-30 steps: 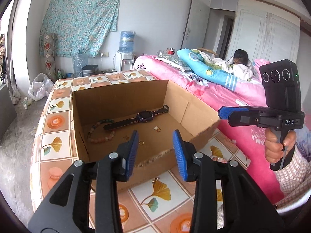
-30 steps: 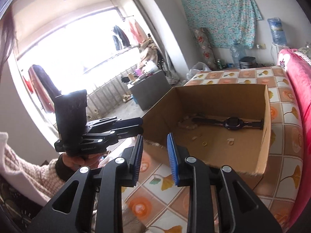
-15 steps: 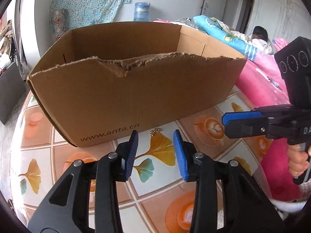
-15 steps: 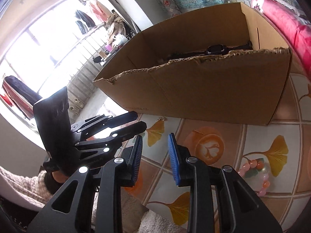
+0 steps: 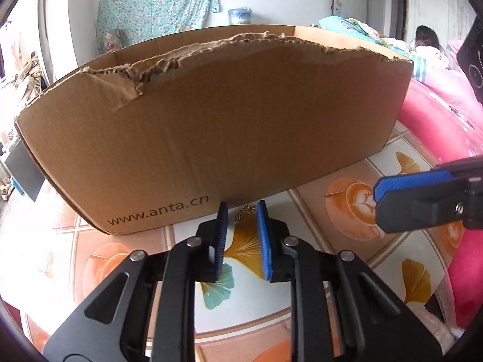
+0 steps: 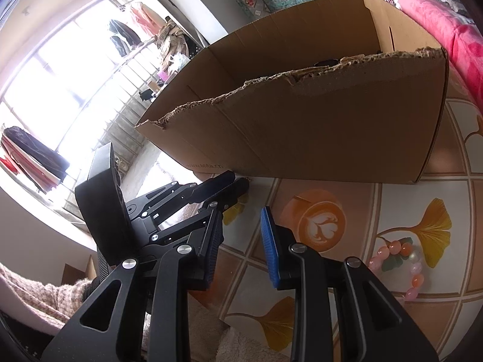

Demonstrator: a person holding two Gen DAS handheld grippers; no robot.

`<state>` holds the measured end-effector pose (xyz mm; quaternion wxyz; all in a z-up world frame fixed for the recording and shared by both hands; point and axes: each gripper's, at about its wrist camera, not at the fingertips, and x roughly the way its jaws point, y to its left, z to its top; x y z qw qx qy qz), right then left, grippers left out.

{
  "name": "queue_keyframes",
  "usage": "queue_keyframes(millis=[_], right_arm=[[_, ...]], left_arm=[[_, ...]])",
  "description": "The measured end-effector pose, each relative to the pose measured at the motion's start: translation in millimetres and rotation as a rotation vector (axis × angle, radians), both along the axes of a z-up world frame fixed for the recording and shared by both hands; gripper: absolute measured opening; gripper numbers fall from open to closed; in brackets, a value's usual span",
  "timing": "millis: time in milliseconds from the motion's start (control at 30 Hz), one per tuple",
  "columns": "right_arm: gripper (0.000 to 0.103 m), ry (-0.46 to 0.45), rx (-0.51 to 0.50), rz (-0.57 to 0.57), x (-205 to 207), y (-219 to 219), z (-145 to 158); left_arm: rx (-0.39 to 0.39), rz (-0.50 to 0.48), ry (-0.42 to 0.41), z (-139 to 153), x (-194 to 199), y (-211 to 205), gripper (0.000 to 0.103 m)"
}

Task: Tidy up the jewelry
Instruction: 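Move the left tool toward the pink-orange pearl bracelet on the table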

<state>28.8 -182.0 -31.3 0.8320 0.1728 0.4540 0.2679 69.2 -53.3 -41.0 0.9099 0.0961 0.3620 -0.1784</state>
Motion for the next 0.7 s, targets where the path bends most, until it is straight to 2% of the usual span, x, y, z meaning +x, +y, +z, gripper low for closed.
queue_keyframes(millis=[33,67,200,400,500,700], right_arm=[[0.027,0.001,0.002,-0.001,1.1,1.3,0.7],[0.027,0.002,0.004,-0.002,1.5,1.4,0.9],[0.027,-0.008,0.003,-0.011,2.4,-2.4,1.7],[0.027,-0.029,-0.002,-0.044,-2.0,-17.0,9.1],[0.027,-0.034,0.000,-0.060,-3.2,-22.5,12.5],[0.027,-0.039,0.004,-0.078,-3.2,-22.3,14.0]], left_arm=[[-0.006,-0.015,-0.003,-0.5,-0.6,-0.8,0.002],[0.010,-0.012,-0.013,-0.9,-0.6,-3.0,0.000],[-0.007,-0.012,-0.005,-0.6,-0.2,-2.4,0.000],[-0.127,-0.013,0.037,10.1,-4.4,18.7,0.000],[-0.151,-0.011,0.032,17.8,-10.1,24.3,0.000],[-0.167,0.012,0.083,14.8,-5.5,23.2,0.000]])
